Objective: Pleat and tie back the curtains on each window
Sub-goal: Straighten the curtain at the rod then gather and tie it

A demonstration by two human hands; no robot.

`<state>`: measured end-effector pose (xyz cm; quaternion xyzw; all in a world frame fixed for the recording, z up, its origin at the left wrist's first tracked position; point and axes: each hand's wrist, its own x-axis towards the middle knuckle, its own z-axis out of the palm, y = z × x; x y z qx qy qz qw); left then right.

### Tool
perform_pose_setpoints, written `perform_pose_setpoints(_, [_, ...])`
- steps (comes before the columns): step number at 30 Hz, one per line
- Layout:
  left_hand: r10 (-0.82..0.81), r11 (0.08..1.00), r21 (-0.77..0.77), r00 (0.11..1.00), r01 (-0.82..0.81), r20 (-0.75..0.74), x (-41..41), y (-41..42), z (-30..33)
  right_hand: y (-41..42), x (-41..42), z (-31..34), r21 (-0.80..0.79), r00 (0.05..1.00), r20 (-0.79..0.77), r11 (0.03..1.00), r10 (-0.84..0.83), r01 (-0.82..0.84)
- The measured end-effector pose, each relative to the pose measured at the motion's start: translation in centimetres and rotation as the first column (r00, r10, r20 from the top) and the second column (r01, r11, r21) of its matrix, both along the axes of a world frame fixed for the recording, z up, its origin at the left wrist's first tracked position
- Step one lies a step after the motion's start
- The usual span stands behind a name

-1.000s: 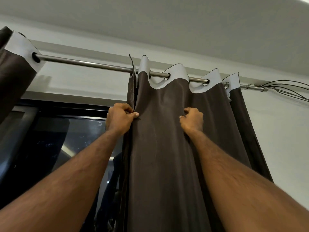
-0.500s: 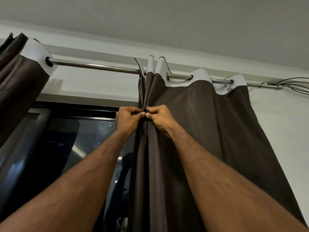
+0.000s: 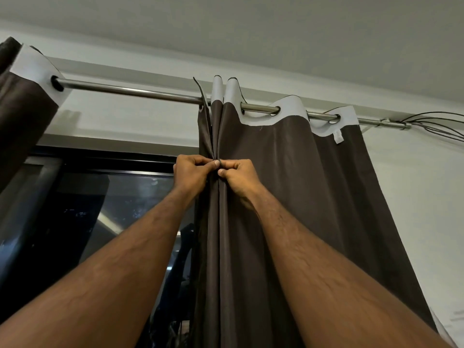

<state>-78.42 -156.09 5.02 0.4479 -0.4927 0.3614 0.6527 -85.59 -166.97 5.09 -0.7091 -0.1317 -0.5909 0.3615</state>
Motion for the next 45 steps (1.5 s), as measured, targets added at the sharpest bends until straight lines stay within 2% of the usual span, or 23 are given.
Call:
perform_pose_setpoints(2, [-0.021, 1.000, 0.019, 1.000, 0.021, -0.003, -0.2, 0.1, -0.3, -0.1, -0.4, -0.4, -0.004, 0.998, -0.065, 1.000, -0.007, 0.007])
perform_pose_setpoints(6, [0.066, 0.998, -0.015, 0.997, -0.067, -0.025, -0.2, -0.1, -0.2, -0.7, -1.6, -1.2, -0.020, 0.982, -0.188, 0.999, 0.029, -0.034])
perform_pose_setpoints(8, [0.142, 0.989, -0.032, 0.989, -0.143, -0.045, 0.0, -0.4, 0.1, -2.4, -2.3, -1.7, -0.035, 0.985, -0.146, 0.996, -0.091, 0.087])
perform_pose_setpoints(9, [0.171, 0.984, -0.036, 0.984, -0.173, -0.048, 0.1, -0.5, 0.3, -3.6, -2.8, -1.8, -0.033, 0.970, -0.057, 0.971, -0.238, 0.237])
perform_pose_setpoints(10, [0.191, 0.980, -0.042, 0.980, -0.193, -0.048, 0.1, -0.6, 0.5, -4.8, -3.4, -2.0, -0.016, 0.908, 0.052, 0.909, -0.416, 0.417])
perform_pose_setpoints(12, [0.214, 0.975, -0.054, 0.976, -0.216, -0.040, 0.1, -0.6, 0.6, -7.0, -5.1, -2.4, 0.098, 0.666, 0.208, 0.692, -0.717, 0.715])
perform_pose_setpoints(13, [0.223, 0.973, -0.054, 0.974, -0.224, -0.033, 0.2, -0.6, 0.6, -7.8, -6.0, -2.5, 0.173, 0.554, 0.218, 0.590, -0.803, 0.788])
perform_pose_setpoints(14, [0.229, 0.972, -0.052, 0.973, -0.230, -0.024, 0.2, -0.7, 0.7, -8.6, -6.9, -2.5, 0.230, 0.487, 0.200, 0.524, -0.850, 0.820])
perform_pose_setpoints(15, [0.233, 0.971, -0.047, 0.972, -0.234, -0.017, 0.3, -0.8, 0.6, -9.5, -7.6, -2.4, 0.255, 0.464, 0.160, 0.490, -0.872, 0.834])
perform_pose_setpoints(18, [0.239, 0.970, -0.044, 0.971, -0.239, -0.014, 0.4, -1.0, 0.5, -11.0, -9.2, -2.0, 0.228, 0.504, 0.004, 0.492, -0.863, 0.840])
perform_pose_setpoints(22, [0.222, 0.974, -0.052, 0.975, -0.222, -0.014, 0.2, -1.1, 0.2, -11.9, -9.3, -1.5, 0.251, 0.603, -0.115, 0.564, -0.790, 0.787])
perform_pose_setpoints(26, [0.233, 0.971, -0.049, 0.972, -0.233, 0.002, -0.1, -0.6, 0.0, -12.2, -8.9, -1.2, 0.304, 0.693, -0.069, 0.647, -0.717, 0.699])
perform_pose_setpoints(30, [0.240, 0.971, -0.024, 0.971, -0.239, 0.005, 0.2, 0.0, 0.4, -10.3, -7.1, -1.1, 0.305, 0.744, -0.004, 0.708, -0.668, 0.637])
perform_pose_setpoints(34, [0.239, 0.971, -0.024, 0.971, -0.238, 0.014, 0.1, 0.1, 0.4, -6.4, -4.6, -0.2, 0.331, 0.798, -0.042, 0.745, -0.601, 0.579])
perform_pose_setpoints(35, [0.241, 0.971, -0.014, 0.970, -0.241, 0.014, 0.1, 0.1, 0.4, -4.7, -3.6, 0.2, 0.286, 0.818, -0.030, 0.780, -0.574, 0.557])
perform_pose_setpoints(37, [0.233, 0.972, -0.009, 0.972, -0.233, 0.014, 0.5, 0.2, 0.4, -0.5, -0.8, 0.7, 0.013, 0.917, 0.006, 0.917, -0.398, 0.398])
perform_pose_setpoints(39, [0.205, 0.977, -0.057, 0.978, -0.206, -0.031, 1.8, 1.3, 0.3, 2.4, 1.5, 0.7, -0.211, 0.976, -0.105, 0.964, -0.190, 0.164])
perform_pose_setpoints(42, [0.144, 0.989, -0.030, 0.988, -0.145, -0.055, 3.8, 4.0, -0.5, 2.9, 1.5, 1.2, -0.227, 0.974, -0.226, 0.972, 0.011, -0.064])
perform_pose_setpoints(45, [0.096, 0.995, 0.011, 0.995, -0.096, -0.022, 3.7, 5.5, -0.8, 2.6, 1.6, 1.2, -0.226, 0.974, -0.220, 0.968, 0.061, -0.112])
